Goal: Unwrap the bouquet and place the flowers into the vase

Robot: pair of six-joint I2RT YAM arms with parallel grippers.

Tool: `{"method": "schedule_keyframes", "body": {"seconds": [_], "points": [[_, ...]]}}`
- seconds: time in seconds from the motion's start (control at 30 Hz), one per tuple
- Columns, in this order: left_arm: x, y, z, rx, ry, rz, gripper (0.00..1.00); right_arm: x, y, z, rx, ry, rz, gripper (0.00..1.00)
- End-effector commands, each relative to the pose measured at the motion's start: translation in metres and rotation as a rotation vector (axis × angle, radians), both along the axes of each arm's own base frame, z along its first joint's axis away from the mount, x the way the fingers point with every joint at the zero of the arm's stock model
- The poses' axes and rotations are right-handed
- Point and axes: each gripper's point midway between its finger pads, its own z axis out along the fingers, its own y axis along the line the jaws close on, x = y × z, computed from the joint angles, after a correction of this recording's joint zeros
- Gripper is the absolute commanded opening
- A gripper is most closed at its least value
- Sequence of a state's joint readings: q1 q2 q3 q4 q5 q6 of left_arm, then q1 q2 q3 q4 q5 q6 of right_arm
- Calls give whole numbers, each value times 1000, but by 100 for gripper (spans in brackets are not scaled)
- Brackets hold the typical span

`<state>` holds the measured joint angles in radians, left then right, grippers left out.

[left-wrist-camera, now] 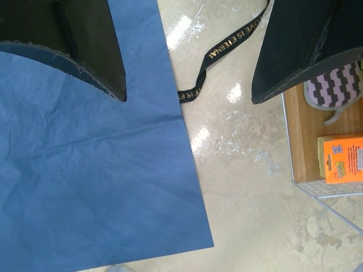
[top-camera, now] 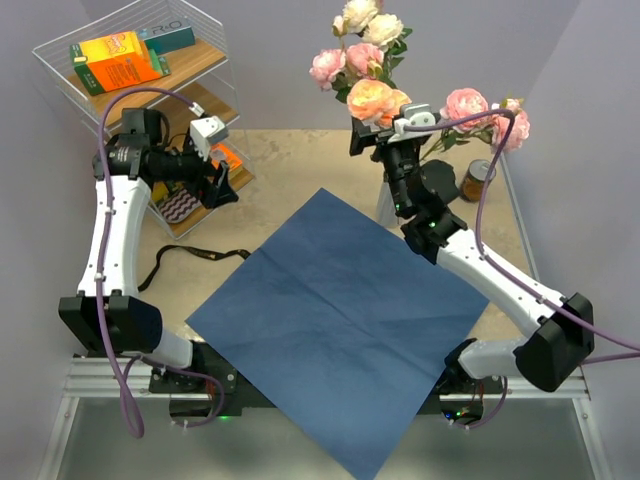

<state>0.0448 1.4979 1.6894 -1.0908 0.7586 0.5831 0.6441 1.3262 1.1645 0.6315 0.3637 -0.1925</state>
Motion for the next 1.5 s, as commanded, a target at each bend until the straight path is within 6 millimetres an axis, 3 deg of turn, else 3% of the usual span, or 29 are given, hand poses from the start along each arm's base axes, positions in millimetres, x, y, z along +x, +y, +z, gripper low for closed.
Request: {"method": "schedule_keyframes", "body": {"seconds": [0.0,0.03,0.1,0.13,0.4,0.47,0.6,0.73,0.83,0.93,1.1,1.2,1.47], "points": [[-8,-1,31,-15,-64,14,95,-12,-31,-1,114,103,-94,99],[-8,-2,31,-18,-63,14,96,-11,-31,-13,110,154,-111,99],[-8,-2,33,-23,-63,13,96,-12,-31,-17,125,205,-132,99],[-8,-3,34,-26,-64,13,96,-11,-35,-31,106,266,-185,99],[-6,-3,35,-31,-66,16,96,-32,-24,-63,112,447,-222,99],[-7,-4,36,-33,-68,13,96,-39,-30,-75,93,491,-269,99],[-8,-4,38,-32,-73,12,96,-62,-66,-91,157,539,-401,99],[-8,-5,40,-41,-72,13,96,-79,-89,-120,169,608,-482,99],[-7,-6,41,-52,-68,18,96,-88,-95,-129,170,624,-474,99],[-6,-5,38,-54,-61,32,96,-93,-89,-144,115,661,-406,99],[-11,-3,24,-67,-48,80,96,-111,-52,-177,19,768,-129,99],[-16,-3,5,-74,-15,98,96,-129,-28,-187,-28,784,77,99],[-26,-2,-54,-86,90,149,96,-156,-2,-202,-59,825,293,99]]}}
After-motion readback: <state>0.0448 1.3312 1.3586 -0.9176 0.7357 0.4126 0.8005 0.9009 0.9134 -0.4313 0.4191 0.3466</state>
